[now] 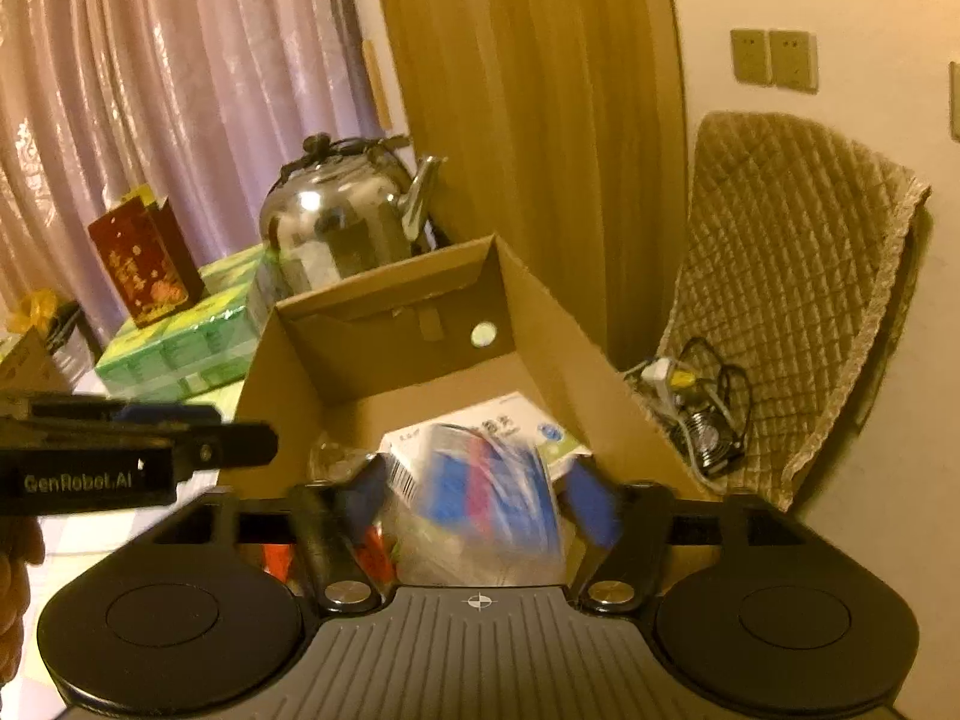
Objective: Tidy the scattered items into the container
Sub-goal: 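Open the left tool to drop the candy while the right tool releases the floss box, then withdraw both open tools back from the cardboard box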
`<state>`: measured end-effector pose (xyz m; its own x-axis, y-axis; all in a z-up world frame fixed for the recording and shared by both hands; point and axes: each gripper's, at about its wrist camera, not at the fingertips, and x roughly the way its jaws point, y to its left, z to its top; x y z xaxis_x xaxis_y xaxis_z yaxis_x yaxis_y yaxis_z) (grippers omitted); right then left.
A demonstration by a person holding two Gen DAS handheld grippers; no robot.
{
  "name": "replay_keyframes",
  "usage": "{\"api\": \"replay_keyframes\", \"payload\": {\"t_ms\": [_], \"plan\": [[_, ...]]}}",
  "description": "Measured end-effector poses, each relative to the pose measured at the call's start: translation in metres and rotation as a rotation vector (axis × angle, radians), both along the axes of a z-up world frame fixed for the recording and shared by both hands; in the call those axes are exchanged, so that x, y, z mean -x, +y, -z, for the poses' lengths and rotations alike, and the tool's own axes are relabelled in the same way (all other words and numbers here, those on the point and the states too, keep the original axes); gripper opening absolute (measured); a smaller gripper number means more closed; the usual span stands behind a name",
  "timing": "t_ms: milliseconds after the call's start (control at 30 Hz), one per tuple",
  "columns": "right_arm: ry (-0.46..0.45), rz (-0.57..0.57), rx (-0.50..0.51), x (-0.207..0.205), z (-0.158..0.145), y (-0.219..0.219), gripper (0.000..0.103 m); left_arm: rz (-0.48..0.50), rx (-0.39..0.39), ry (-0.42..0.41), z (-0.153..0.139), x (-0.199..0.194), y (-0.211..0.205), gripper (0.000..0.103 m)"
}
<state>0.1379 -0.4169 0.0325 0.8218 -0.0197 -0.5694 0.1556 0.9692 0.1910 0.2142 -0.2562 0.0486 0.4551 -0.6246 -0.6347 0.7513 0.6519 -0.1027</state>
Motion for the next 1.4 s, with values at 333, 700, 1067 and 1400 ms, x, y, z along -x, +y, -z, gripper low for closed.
{"api": "replay_keyframes", "payload": {"t_ms": [333,700,1067,1400], "plan": [[-0.032,0.034,0.014,0.003,-0.003,-0.003,0.080,-0.015,0.001,-0.009,-0.001,0.003,0.005,0.054],[-0.107,0.095,0.023,0.026,-0.009,-0.019,0.101,-0.082,0.068,-0.076,-0.009,0.027,0.030,0.102],[-0.031,0.052,0.007,0.092,-0.043,-0.018,0.101,-0.213,0.052,-0.028,-0.018,0.104,0.068,0.102],[0.056,-0.027,0.067,0.154,-0.053,0.002,0.101,-0.320,0.024,0.122,-0.014,0.176,0.085,0.102]]}}
